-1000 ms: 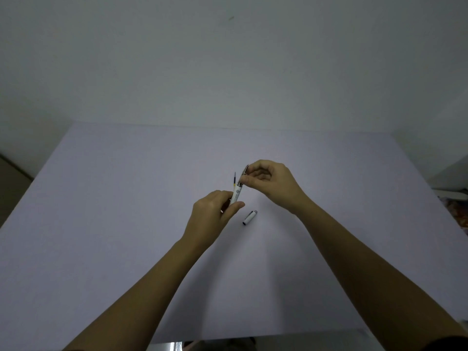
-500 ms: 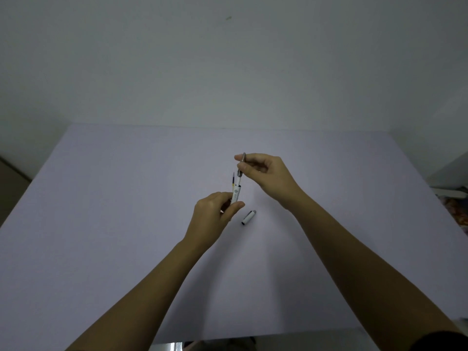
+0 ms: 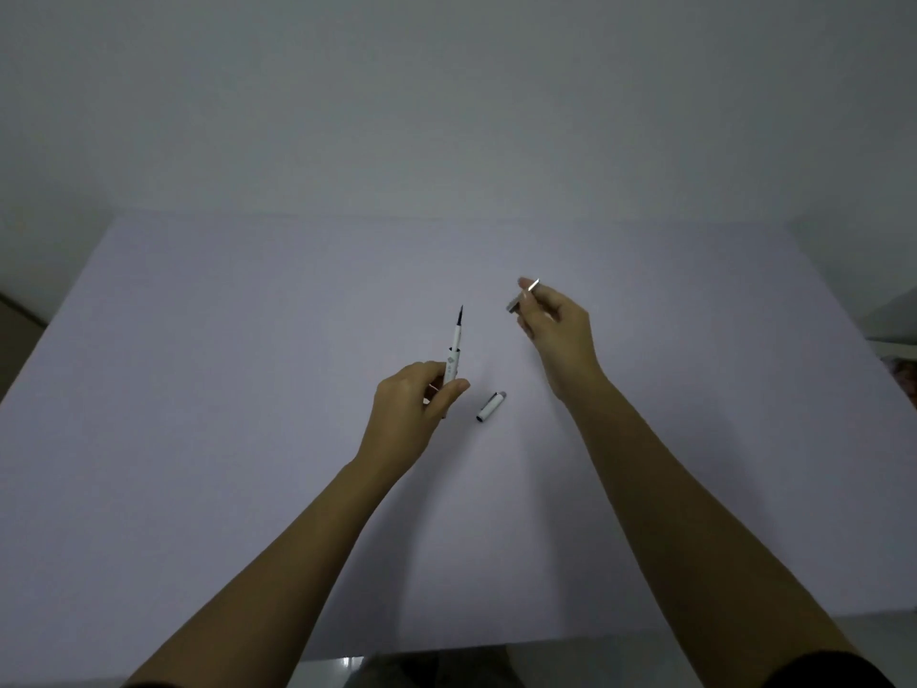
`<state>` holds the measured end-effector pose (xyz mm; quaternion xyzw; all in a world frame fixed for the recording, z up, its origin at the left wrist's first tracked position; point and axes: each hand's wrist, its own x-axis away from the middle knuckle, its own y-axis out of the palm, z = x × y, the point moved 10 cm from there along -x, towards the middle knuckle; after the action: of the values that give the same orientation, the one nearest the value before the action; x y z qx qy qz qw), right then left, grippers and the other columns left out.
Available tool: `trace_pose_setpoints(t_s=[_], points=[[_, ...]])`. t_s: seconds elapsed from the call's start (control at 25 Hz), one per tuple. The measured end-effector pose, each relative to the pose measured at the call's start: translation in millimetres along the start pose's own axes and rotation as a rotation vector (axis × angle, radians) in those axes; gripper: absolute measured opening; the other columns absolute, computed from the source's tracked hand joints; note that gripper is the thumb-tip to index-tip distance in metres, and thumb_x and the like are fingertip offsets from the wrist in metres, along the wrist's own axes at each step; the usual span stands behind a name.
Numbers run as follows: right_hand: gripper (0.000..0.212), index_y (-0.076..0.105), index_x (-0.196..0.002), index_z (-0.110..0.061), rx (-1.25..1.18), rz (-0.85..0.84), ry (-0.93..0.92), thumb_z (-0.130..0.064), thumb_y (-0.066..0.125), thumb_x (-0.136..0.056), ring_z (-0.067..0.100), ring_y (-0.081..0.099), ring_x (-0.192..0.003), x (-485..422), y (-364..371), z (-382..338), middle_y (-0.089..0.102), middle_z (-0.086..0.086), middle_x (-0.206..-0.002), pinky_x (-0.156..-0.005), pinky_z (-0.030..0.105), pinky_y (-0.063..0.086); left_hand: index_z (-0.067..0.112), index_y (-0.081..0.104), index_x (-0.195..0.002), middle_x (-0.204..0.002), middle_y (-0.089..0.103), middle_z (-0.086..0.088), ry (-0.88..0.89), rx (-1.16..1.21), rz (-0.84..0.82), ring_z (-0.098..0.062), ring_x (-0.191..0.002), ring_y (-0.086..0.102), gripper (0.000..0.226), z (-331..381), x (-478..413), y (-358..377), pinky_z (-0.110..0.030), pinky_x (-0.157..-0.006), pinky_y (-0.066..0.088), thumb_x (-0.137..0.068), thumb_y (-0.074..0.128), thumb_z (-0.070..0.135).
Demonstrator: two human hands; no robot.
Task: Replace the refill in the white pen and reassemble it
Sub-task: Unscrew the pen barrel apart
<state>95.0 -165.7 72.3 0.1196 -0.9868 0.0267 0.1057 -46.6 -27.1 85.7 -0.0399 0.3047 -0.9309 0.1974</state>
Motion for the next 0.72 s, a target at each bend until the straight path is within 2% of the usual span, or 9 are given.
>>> trace_pose_setpoints(t_s=[0.12,0.2,0.28,0.36,0.56,0.72], points=[[0.026,0.064,-0.105,-0.002,0.128,0.19,0.247,-0.018,0.065,-0.086,0.021,0.063,-0.087,17,-29,80,0.069,0.013,-0.096,-0.088,0.035,0.053,0.009,0.065,-0.081,-0.073,0.068,-0.008,0.013,0.0,0.014,-0.018,-0.063,0.061,0.023,3,-9,-2,-0.03,-0.06,0.049,-0.087,0.061,0.03],[0.026,0.066,-0.101,-0.003,0.245,0.275,0.333,-0.021,0.069,-0.083,0.02,0.064,-0.084,28,-42,110,0.072,0.016,-0.098,-0.083,0.033,0.053,0.009,0.065,-0.081,-0.071,0.068,-0.008,0.016,0.002,0.027,-0.019,-0.063,0.061,0.023,5,-15,-5,-0.029,-0.06,0.048,-0.087,0.061,0.03],[0.025,0.068,-0.1,-0.004,0.311,0.315,0.356,-0.021,0.069,-0.082,0.019,0.064,-0.083,30,-46,122,0.073,0.016,-0.1,-0.074,0.025,0.048,0.008,0.065,-0.081,-0.07,0.067,-0.007,0.024,0.012,0.04,-0.019,-0.062,0.06,0.022,8,-21,-7,-0.025,-0.06,0.046,-0.088,0.061,0.029],[0.026,0.068,-0.1,-0.004,0.357,0.321,0.373,-0.022,0.07,-0.081,0.021,0.066,-0.088,30,-44,129,0.074,0.015,-0.1,-0.071,0.022,0.044,0.008,0.065,-0.081,-0.068,0.067,-0.006,0.03,0.007,0.042,-0.016,-0.06,0.059,0.022,8,-24,-6,-0.018,-0.058,0.043,-0.087,0.061,0.028],[0.029,0.068,-0.097,-0.002,0.426,0.312,0.386,-0.024,0.072,-0.079,0.024,0.068,-0.092,27,-43,143,0.074,0.014,-0.098,-0.072,0.022,0.044,0.009,0.064,-0.078,-0.065,0.062,0.0,0.019,0.015,0.031,-0.004,-0.056,0.055,0.021,1,-24,5,-0.01,-0.057,0.041,-0.087,0.062,0.028],[0.028,0.067,-0.097,-0.001,0.402,0.309,0.378,-0.023,0.071,-0.08,0.026,0.068,-0.093,21,-40,143,0.074,0.015,-0.098,-0.076,0.027,0.049,0.009,0.063,-0.075,-0.063,0.063,-0.003,0.025,0.019,0.036,-0.012,-0.057,0.056,0.022,0,-25,5,-0.012,-0.057,0.041,-0.087,0.062,0.027]])
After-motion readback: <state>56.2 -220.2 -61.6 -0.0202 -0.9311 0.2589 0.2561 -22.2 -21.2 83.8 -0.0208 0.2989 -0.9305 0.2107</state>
